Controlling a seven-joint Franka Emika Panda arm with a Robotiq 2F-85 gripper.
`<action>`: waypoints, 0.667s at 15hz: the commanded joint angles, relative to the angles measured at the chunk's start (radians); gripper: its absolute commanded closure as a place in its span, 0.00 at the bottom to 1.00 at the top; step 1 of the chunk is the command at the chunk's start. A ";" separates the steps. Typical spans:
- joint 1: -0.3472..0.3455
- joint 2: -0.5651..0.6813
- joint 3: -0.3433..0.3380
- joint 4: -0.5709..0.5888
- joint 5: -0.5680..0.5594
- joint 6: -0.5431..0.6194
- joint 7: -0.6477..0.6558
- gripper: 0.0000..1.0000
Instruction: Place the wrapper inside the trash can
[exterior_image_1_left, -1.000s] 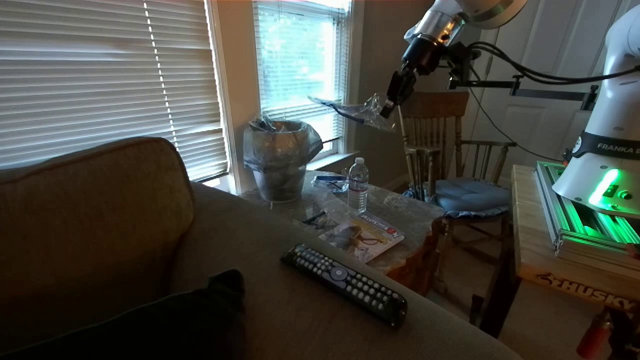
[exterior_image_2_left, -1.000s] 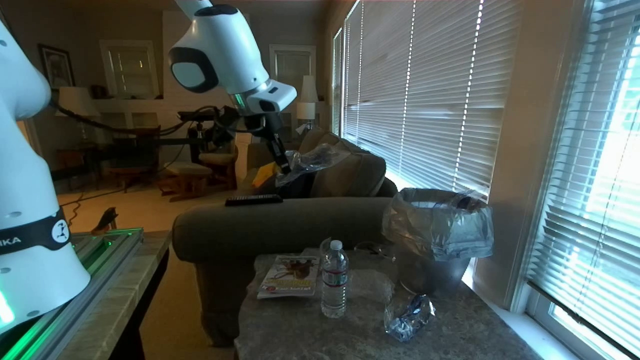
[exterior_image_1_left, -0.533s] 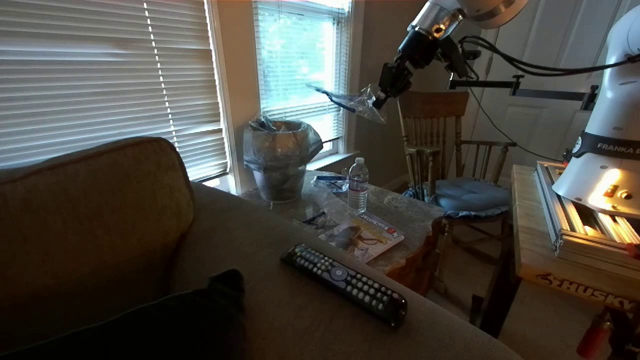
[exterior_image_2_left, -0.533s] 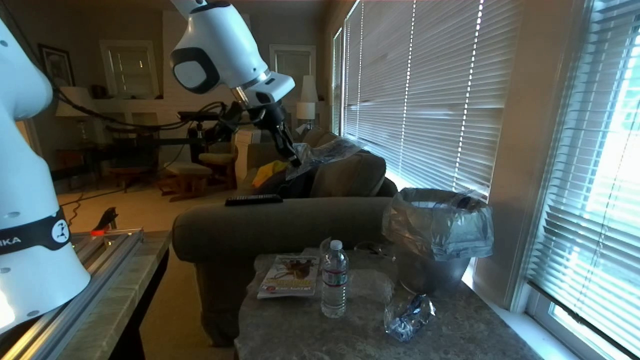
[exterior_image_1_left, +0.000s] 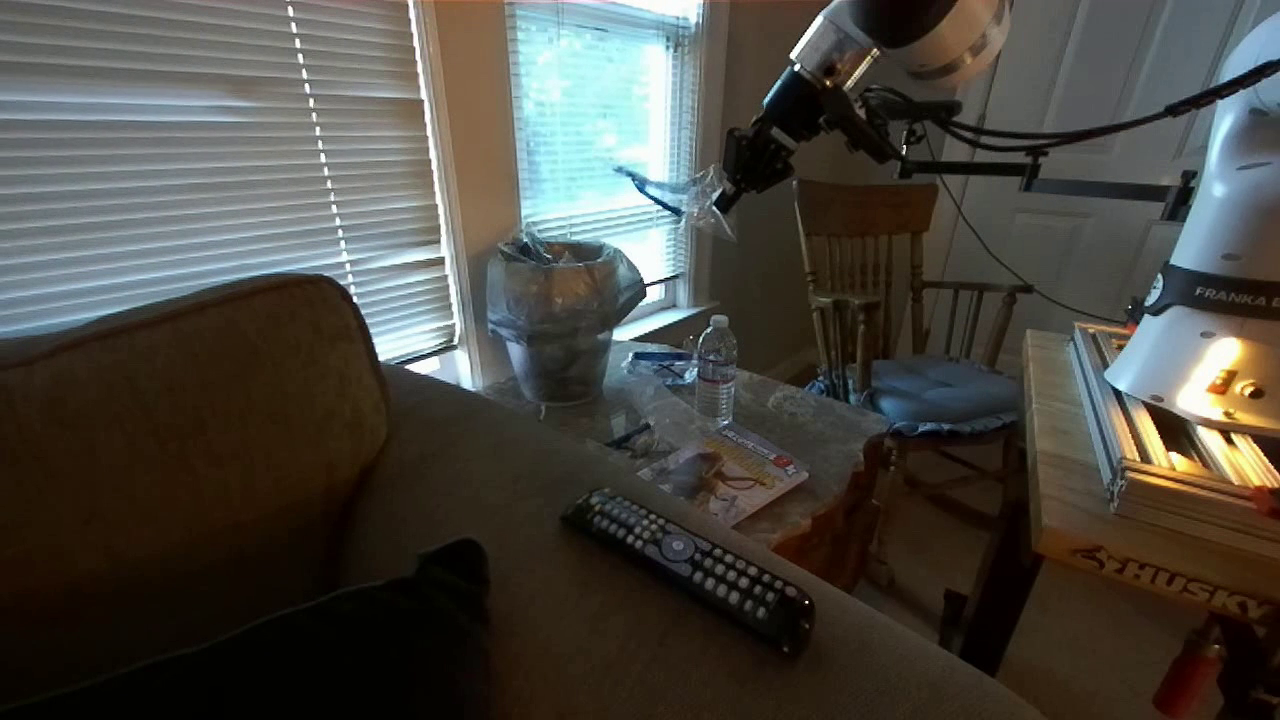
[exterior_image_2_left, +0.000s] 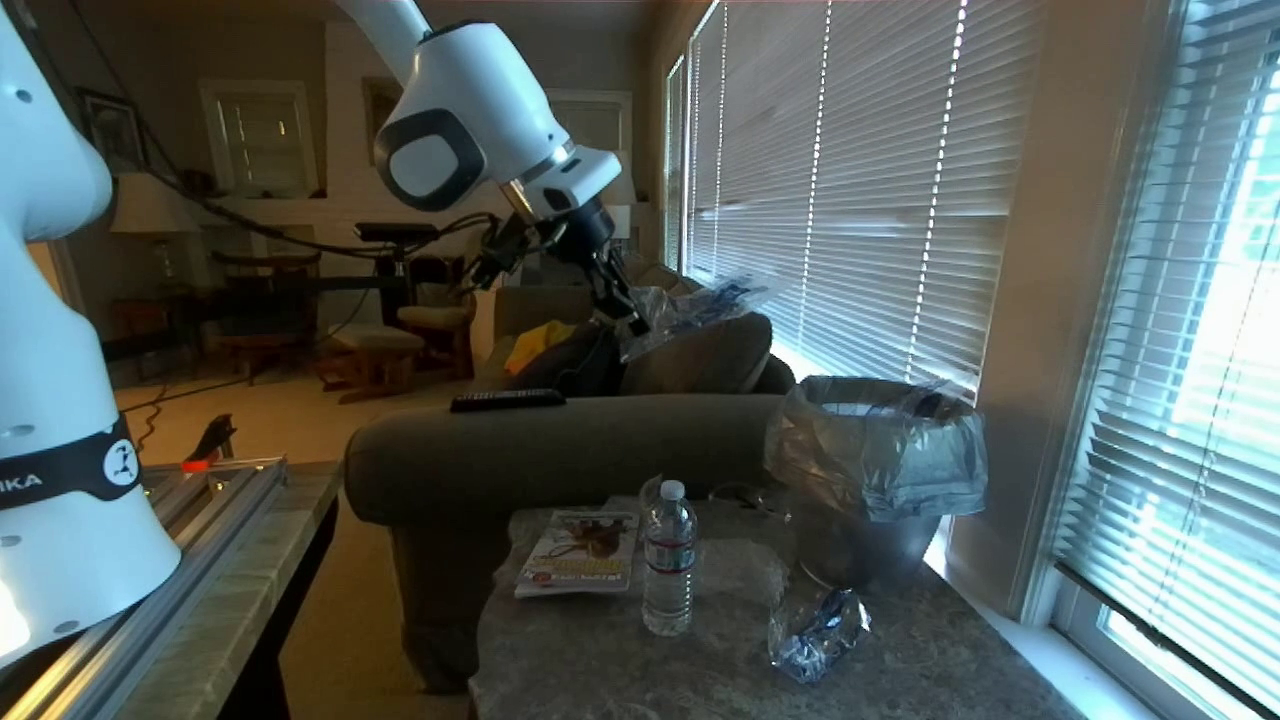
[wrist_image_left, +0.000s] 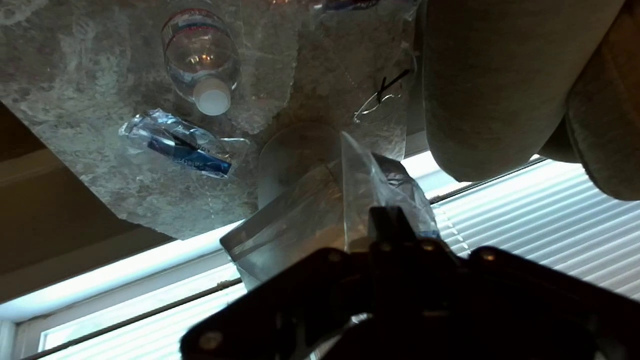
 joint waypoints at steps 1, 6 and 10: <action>0.019 0.076 -0.062 0.063 -0.134 0.046 0.131 1.00; 0.026 0.057 -0.096 0.056 -0.214 0.020 0.180 0.99; 0.026 0.060 -0.103 0.055 -0.221 0.004 0.189 1.00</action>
